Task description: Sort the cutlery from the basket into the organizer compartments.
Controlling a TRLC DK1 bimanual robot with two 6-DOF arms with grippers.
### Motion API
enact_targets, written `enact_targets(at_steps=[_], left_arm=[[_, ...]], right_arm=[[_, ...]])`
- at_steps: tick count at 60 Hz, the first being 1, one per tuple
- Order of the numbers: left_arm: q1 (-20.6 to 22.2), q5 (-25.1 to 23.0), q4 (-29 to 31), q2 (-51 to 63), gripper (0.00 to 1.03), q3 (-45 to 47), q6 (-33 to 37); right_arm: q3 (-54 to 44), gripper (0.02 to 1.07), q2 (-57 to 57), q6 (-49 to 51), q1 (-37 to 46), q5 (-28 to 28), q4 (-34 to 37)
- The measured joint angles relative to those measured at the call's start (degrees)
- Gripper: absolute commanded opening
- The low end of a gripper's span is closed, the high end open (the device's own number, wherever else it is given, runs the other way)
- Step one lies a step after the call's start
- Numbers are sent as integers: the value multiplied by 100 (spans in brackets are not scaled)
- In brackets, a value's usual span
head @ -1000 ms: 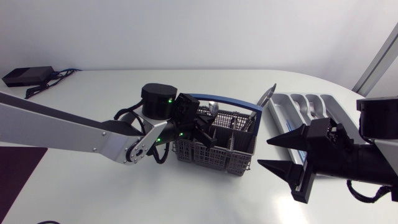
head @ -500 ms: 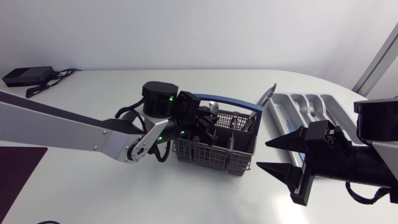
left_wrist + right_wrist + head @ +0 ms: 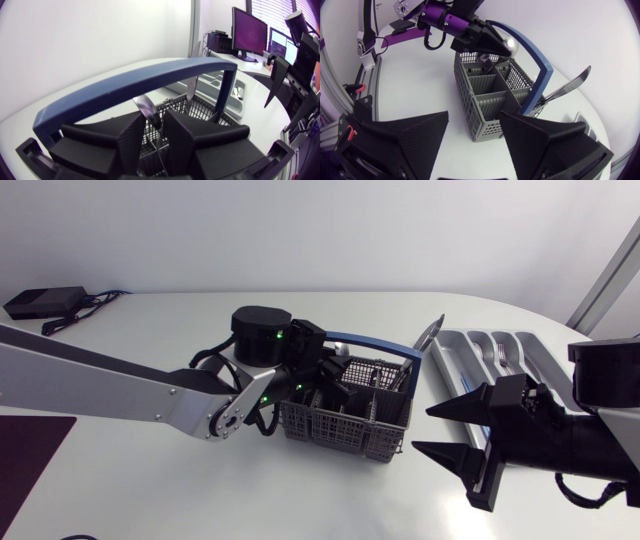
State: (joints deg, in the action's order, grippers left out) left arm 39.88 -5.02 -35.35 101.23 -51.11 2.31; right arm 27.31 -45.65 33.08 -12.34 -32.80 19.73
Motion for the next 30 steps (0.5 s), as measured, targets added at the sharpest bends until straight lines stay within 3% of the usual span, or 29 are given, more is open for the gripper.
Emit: enact_targets(at_steps=[5,30], left_arm=[[0,52,-20,9,3,-39,-42],[-2,57,-37,35,3,-46,-120]], right_arm=[[-2,77,0,0,0,0,0],[-2,77,0,2,0,0,0]])
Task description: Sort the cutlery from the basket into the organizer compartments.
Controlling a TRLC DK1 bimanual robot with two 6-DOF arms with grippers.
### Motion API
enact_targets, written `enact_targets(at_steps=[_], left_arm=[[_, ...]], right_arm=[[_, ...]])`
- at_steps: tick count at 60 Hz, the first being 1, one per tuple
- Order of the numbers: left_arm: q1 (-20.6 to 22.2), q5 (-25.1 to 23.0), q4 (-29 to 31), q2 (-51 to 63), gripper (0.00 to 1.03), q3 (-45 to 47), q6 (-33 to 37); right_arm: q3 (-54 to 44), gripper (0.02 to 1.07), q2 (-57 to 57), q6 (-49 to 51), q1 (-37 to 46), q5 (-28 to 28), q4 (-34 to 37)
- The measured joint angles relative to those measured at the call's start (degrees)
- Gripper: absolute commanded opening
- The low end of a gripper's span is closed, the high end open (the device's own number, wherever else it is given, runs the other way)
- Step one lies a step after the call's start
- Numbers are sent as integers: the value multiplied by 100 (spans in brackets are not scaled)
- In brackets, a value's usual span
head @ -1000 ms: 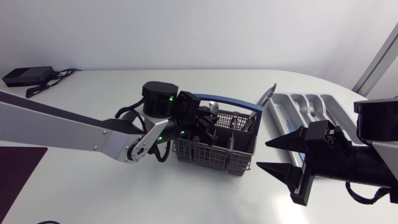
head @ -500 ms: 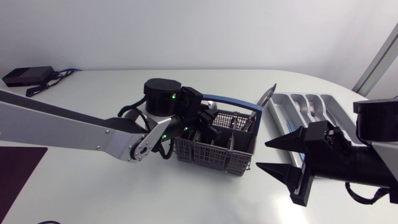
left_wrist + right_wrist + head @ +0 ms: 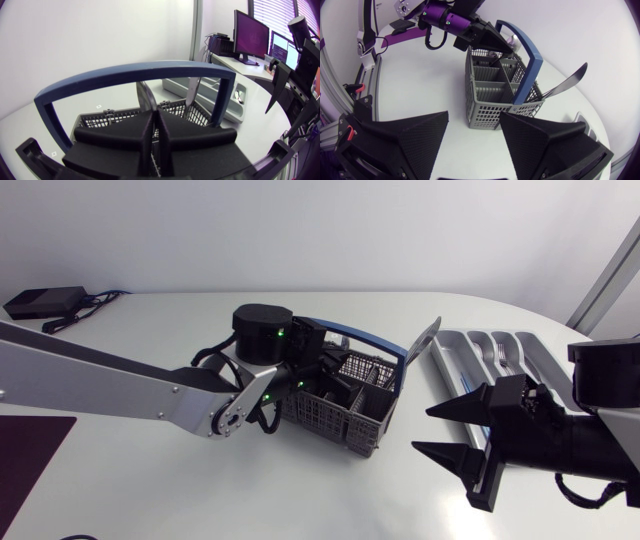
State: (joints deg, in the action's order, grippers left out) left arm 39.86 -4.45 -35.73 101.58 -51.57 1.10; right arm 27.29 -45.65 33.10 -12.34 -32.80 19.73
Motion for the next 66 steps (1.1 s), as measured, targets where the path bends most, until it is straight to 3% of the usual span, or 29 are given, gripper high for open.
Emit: enact_targets(at_steps=[66], left_arm=[[262,-28,-356,-1174,3,1381,498]], right_arm=[[-4,77,-20,0,-114,77,-22]])
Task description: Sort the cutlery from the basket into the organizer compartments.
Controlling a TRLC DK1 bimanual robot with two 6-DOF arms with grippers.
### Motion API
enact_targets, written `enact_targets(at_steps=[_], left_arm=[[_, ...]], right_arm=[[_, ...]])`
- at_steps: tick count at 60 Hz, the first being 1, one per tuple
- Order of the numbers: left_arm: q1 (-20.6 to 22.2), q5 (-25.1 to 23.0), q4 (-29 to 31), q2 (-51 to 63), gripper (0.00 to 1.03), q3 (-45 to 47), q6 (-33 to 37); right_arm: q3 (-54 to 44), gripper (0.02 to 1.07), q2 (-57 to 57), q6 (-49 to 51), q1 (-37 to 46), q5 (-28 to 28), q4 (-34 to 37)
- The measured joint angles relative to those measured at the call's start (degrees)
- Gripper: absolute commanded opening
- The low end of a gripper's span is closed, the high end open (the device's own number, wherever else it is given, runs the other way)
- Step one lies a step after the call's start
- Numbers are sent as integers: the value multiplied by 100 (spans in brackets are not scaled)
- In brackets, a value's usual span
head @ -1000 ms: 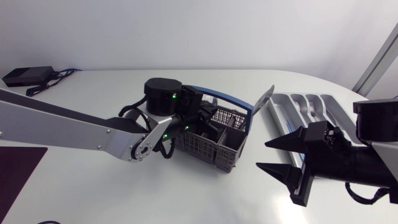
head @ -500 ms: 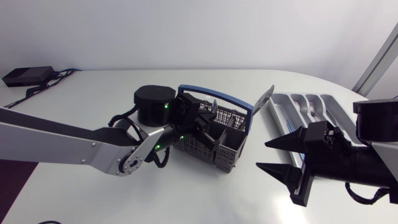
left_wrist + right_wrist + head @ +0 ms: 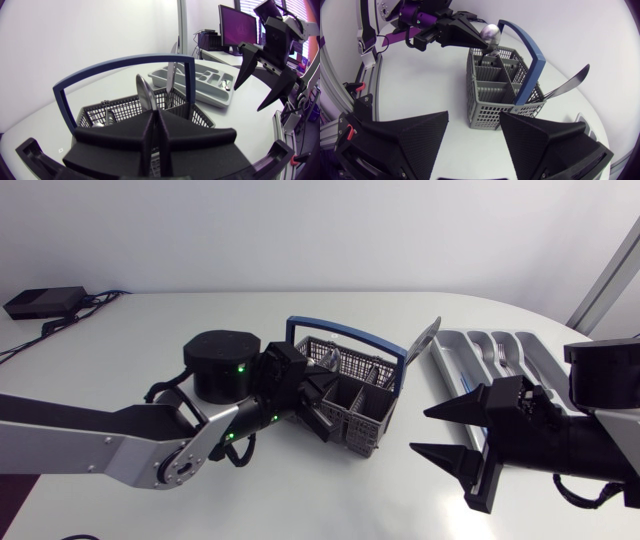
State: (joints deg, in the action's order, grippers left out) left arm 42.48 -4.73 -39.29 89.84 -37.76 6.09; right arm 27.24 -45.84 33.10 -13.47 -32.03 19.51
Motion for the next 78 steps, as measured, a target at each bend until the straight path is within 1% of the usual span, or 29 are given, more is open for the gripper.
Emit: enact_targets(at_steps=[13,27,38,46,57,68,73,78], left_arm=[[-94,-168,39,-431,3,33,-4],[-358,-603,101,-813,3,-2,-170],[-654,-1025,450,-1187,3,-195,-562],[-758,-1355,780,-1440,3,-420,-901],[-962,-1856,1115,-1622,3,-774,-1290],[-1108,-2820,1303,-1633,3,-1034,-1665],[-1163,-3259,1386,-1609,3,-1141,-1729],[-1200,-3593,1405,-1556,3,-1209,-1777]], right_arm=[[0,77,-31,-2,-111,76,0],[2,77,-28,-4,-149,109,0],[114,77,-28,-31,-149,118,7],[413,77,-28,-146,-149,-9,9],[885,77,-238,-313,-142,-387,-9],[1333,77,-754,-354,26,-1200,-7],[1604,77,-1056,-356,127,-1537,-9],[1858,77,-1362,-354,225,-1867,-11]])
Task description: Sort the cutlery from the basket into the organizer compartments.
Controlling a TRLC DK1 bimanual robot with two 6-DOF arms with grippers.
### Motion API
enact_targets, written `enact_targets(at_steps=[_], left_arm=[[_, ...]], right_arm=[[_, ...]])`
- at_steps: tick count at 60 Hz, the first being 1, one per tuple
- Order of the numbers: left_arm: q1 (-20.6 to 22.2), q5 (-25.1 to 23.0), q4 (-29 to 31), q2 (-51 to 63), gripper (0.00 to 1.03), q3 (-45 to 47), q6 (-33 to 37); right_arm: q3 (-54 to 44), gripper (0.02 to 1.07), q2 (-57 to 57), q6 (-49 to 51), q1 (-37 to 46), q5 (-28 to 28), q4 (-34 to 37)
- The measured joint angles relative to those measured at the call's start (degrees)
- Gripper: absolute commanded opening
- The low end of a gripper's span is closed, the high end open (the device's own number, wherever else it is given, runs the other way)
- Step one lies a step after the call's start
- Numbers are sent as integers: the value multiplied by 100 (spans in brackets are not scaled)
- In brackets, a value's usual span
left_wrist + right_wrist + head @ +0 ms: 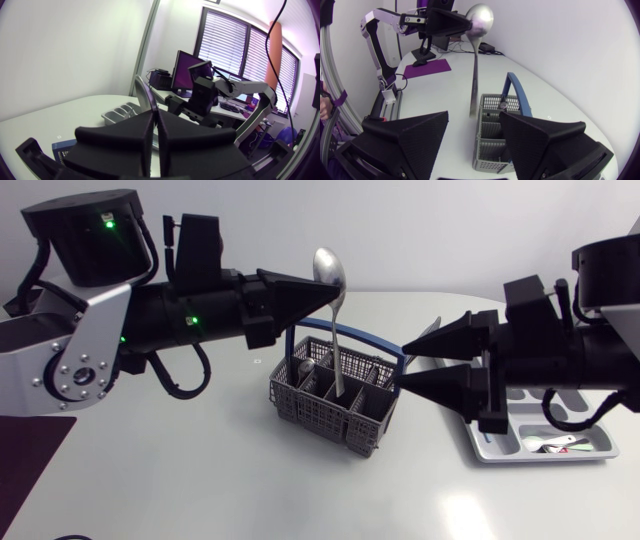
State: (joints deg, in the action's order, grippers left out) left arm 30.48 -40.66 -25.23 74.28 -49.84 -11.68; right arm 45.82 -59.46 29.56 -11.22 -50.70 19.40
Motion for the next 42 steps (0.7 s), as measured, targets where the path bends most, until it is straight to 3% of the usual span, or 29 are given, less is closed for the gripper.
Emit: enact_targets(at_steps=[19,27,42], left_arm=[[-9,-1137,186,284,3,-107,-37],[-2,-1333,184,365,3,-221,-94],[7,-1731,111,503,3,-413,-516]], right_arm=[[588,75,-673,0,68,-1071,105],[730,65,-861,7,-133,-1180,313],[763,64,-1034,7,-343,-1193,343]])
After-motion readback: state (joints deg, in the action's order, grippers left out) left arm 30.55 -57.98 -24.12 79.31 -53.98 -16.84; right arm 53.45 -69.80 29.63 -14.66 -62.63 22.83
